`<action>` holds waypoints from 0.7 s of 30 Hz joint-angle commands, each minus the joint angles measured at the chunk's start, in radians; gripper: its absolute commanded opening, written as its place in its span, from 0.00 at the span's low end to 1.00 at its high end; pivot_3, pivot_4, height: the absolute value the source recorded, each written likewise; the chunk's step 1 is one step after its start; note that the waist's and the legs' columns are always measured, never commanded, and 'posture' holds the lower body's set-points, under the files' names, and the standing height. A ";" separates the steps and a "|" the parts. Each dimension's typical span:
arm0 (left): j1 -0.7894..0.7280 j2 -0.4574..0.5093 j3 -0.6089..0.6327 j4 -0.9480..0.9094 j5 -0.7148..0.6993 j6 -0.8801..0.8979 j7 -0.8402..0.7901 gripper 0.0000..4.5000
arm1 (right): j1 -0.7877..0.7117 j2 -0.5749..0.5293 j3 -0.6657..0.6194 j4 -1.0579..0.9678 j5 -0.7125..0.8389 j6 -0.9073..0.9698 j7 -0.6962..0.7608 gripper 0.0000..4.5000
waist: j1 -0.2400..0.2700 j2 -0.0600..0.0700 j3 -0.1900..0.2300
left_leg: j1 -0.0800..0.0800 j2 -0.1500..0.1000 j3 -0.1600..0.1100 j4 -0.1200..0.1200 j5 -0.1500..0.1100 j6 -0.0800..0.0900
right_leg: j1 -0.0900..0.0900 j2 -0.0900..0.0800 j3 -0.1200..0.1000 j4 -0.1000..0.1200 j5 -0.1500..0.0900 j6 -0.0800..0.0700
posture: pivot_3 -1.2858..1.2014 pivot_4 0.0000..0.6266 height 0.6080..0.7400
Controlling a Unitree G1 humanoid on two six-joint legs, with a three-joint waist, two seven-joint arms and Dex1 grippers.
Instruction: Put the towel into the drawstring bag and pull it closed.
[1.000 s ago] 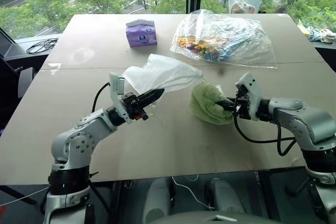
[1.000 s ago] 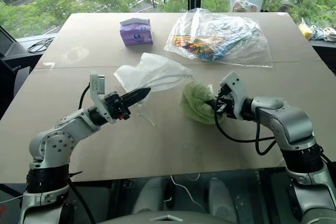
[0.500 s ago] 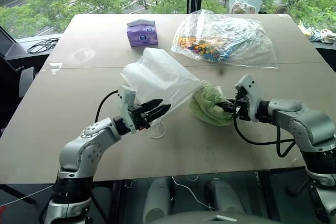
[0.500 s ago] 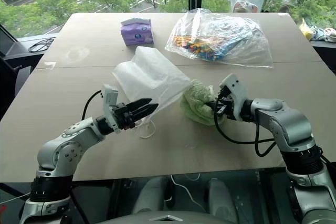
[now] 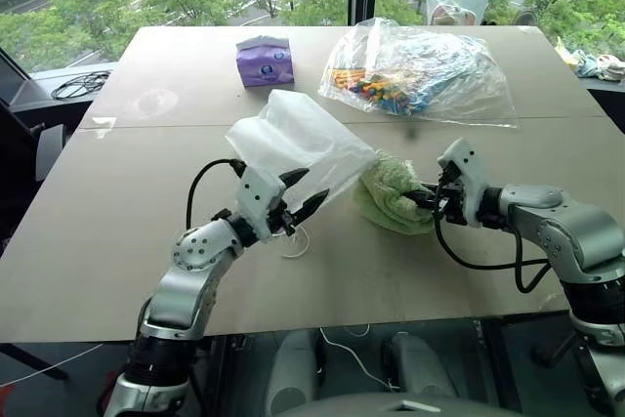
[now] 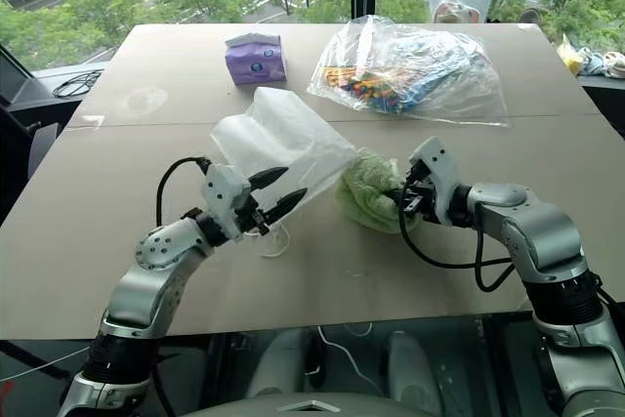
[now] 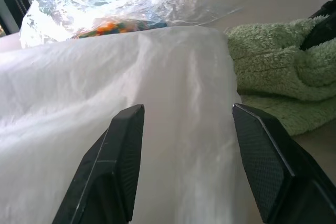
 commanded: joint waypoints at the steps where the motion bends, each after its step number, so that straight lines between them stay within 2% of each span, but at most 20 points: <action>1: -0.018 -0.005 -0.049 -0.038 0.140 -0.120 0.053 0.60 | -0.009 -0.003 -0.009 -0.026 0.004 -0.017 -0.001 0.00 | 0.000 0.000 0.000 | 0.000 0.000 0.000 0.000 0.000 0.000 | 0.000 0.000 0.000 0.000 0.000 0.000 | 0.52 0.24 1.00; 6: -0.050 -0.025 -0.117 0.018 0.394 -0.220 0.203 0.60 | -0.014 0.005 -0.002 -0.026 0.005 -0.015 -0.002 0.00 | 0.001 0.000 0.000 | 0.000 0.000 0.000 0.000 0.000 0.000 | 0.000 0.000 0.000 0.000 0.000 0.000 | 0.52 0.24 1.00; 11: -0.067 -0.087 -0.149 0.058 0.568 -0.257 0.365 0.60 | -0.010 0.000 0.006 -0.036 0.011 -0.005 0.008 0.00 | 0.001 0.000 0.000 | 0.000 0.000 0.000 0.000 0.000 0.000 | 0.000 0.001 0.000 0.000 0.002 0.004 | 0.52 0.24 1.00; 15: -0.068 -0.113 -0.156 0.076 0.649 -0.265 0.437 0.60 | -0.015 -0.007 0.011 -0.034 0.014 -0.004 0.014 0.00 | 0.001 0.000 0.000 | 0.000 -0.001 0.000 0.000 0.000 0.000 | 0.000 0.002 0.000 0.001 0.002 0.004 | 0.52 0.24 1.00; 21: -0.044 -0.103 -0.143 0.070 0.731 -0.251 0.486 0.60 | -0.030 -0.018 0.017 -0.020 0.011 -0.008 0.026 0.00 | 0.001 0.000 0.000 | 0.000 -0.001 0.000 0.001 0.000 0.000 | 0.000 0.002 0.000 0.001 0.002 0.004 | 0.52 0.24 1.00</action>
